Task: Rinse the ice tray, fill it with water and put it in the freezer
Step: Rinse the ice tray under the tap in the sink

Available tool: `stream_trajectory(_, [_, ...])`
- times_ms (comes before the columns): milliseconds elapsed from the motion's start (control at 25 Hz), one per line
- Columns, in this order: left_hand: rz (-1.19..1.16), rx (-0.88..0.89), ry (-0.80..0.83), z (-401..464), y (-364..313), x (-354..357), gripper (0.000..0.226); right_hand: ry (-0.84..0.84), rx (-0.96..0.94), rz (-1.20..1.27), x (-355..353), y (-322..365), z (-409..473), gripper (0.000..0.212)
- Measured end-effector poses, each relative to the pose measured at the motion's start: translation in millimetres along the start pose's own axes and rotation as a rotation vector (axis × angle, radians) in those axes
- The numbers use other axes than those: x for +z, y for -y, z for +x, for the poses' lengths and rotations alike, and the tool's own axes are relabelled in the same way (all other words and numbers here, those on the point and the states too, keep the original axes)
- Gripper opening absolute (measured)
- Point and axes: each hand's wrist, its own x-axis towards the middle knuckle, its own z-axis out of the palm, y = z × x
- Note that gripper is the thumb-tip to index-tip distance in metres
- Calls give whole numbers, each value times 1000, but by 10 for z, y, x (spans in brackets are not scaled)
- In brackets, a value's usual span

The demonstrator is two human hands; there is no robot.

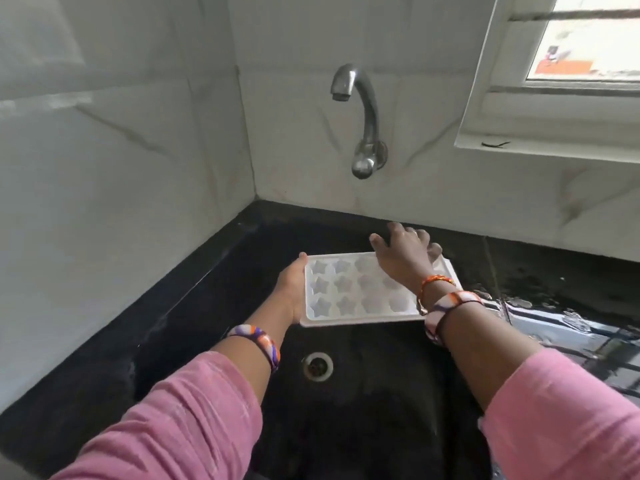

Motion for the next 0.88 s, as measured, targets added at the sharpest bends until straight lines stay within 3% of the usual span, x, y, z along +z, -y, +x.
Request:
stream_trajectory(200, [9, -5, 76, 447, -317, -130, 59, -49, 173, 500, 109, 665, 468, 58])
stream_trajectory(400, [111, -68, 128, 793, -432, -258, 46, -235, 306, 951, 156, 1000, 1171, 45])
stream_trajectory(560, [91, -135, 190, 960, -496, -306, 49, -190, 381, 1027, 191, 977, 1385, 34])
stream_trajectory(720, [95, -158, 216, 1120, -443, -278, 46, -305, 345, 986, 266, 946, 1497, 24])
stream_trajectory(880, [79, -220, 239, 1127, -306, -250, 51, -314, 313, 825, 393, 719, 1760, 52])
